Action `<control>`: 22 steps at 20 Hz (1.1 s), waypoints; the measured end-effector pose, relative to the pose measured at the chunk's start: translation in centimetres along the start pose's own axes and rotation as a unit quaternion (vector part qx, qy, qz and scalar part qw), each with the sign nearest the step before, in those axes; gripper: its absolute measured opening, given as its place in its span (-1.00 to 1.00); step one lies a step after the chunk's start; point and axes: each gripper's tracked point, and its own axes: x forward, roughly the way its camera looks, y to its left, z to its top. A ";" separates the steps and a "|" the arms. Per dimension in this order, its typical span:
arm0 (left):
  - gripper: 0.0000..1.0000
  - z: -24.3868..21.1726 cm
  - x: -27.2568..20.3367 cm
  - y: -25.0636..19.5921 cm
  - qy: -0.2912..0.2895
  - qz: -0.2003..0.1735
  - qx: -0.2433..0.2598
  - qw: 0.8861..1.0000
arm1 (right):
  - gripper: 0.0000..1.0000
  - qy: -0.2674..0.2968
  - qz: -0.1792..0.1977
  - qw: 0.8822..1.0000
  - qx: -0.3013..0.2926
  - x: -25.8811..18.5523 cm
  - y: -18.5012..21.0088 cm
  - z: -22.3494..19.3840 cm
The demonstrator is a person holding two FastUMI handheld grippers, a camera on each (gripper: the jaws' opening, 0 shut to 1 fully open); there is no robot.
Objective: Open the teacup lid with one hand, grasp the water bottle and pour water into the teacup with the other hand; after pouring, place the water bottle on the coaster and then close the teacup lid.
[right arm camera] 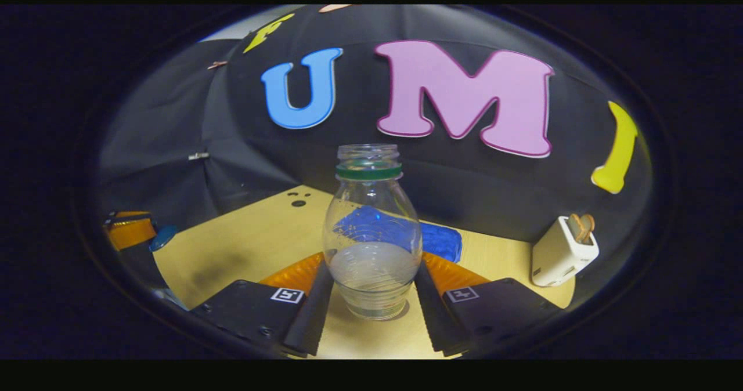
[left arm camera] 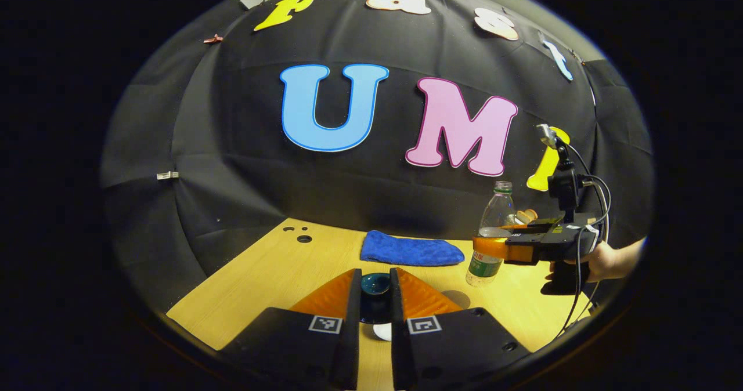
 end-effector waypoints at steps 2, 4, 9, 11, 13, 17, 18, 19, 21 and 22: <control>-0.47 -0.7 0.8 0.0 0.002 0.005 0.000 1.000 | 0.46 -0.018 -0.010 1.000 0.013 0.6 0.1 -0.9; -0.54 -1.7 1.8 0.0 0.001 0.010 0.000 1.000 | 0.46 -0.027 -0.014 0.999 0.022 1.7 -0.1 -2.3; -0.47 -4.0 5.1 -0.2 -0.004 0.019 0.009 1.000 | 0.51 -0.038 -0.028 0.998 0.048 3.5 -2.3 -6.1; -0.47 -4.6 5.9 -0.7 -0.009 0.019 -0.005 1.000 | 0.51 -0.041 -0.030 0.997 0.063 3.8 -2.5 -7.1; -0.46 -5.6 6.2 -1.1 -0.009 0.019 -0.018 1.000 | 0.51 -0.047 -0.027 0.997 0.060 4.3 -2.2 -7.5; -0.46 -8.1 6.1 -1.4 0.005 0.020 -0.015 1.000 | 0.53 -0.043 -0.027 0.998 0.035 5.0 -1.7 -9.3; -0.47 -8.4 5.9 -1.3 0.007 0.021 -0.012 1.000 | 0.53 -0.041 -0.027 0.998 0.032 5.0 -1.7 -9.7; -0.47 -8.7 5.8 -1.2 0.007 0.022 -0.011 1.000 | 0.54 -0.037 -0.027 0.999 0.026 5.1 -1.6 -10.1; -0.46 -9.2 5.5 -1.0 0.009 0.026 -0.014 1.000 | 0.54 -0.039 -0.028 0.999 0.020 5.0 -1.7 -10.5; -0.46 -9.4 5.4 -0.9 0.011 0.028 -0.018 0.999 | 0.56 -0.040 -0.028 0.998 0.024 5.1 -1.7 -10.6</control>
